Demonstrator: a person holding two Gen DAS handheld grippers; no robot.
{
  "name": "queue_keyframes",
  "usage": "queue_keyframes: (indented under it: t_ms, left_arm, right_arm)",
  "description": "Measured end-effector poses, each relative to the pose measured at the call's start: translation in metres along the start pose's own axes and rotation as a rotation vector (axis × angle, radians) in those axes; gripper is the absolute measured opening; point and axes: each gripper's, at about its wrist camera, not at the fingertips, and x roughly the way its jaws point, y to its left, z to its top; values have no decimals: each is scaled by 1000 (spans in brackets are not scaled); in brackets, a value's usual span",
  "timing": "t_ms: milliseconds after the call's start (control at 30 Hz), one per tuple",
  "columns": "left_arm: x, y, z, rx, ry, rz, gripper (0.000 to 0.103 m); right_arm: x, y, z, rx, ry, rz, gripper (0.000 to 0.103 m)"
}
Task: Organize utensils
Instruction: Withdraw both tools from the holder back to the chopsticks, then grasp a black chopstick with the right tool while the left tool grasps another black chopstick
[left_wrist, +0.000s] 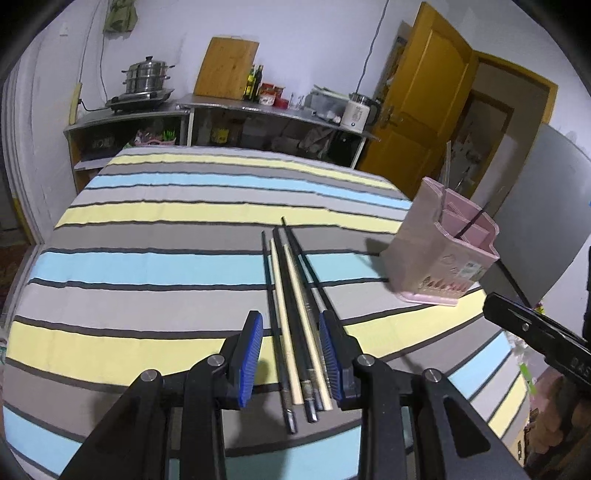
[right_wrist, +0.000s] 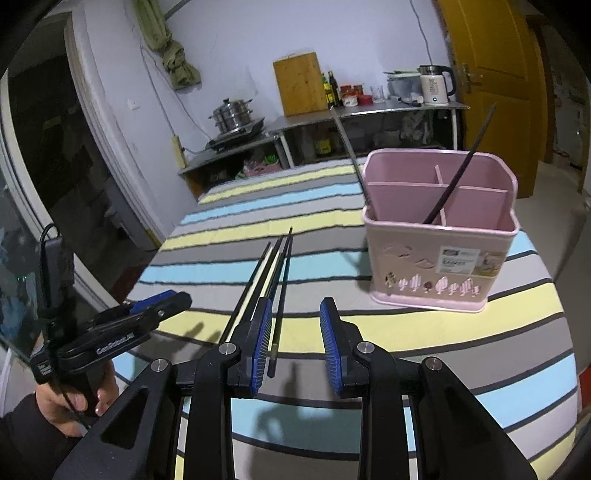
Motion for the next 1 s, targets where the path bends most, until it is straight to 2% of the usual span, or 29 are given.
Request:
queue_keyframes:
  t_ms: [200,300,533,800,1000]
  left_arm:
    - [36,8,4,20,43,35,31]
    - [53,11,7,22,61,36,31]
    - [85,16,14,36,92,45,31]
    - [103,19,17,59,101,60,31]
    - [109,12,20,111,95,111,31]
  right_arm:
    - [31,4,-4,-16,58,-3,27]
    - [46,6,-5,-27,82,-10,22]
    - [85,16,-3,-63,137,-11,20]
    - [104,20,-3,-74,162,-6,20]
    - [111,18,-1,-69,169,-14,20]
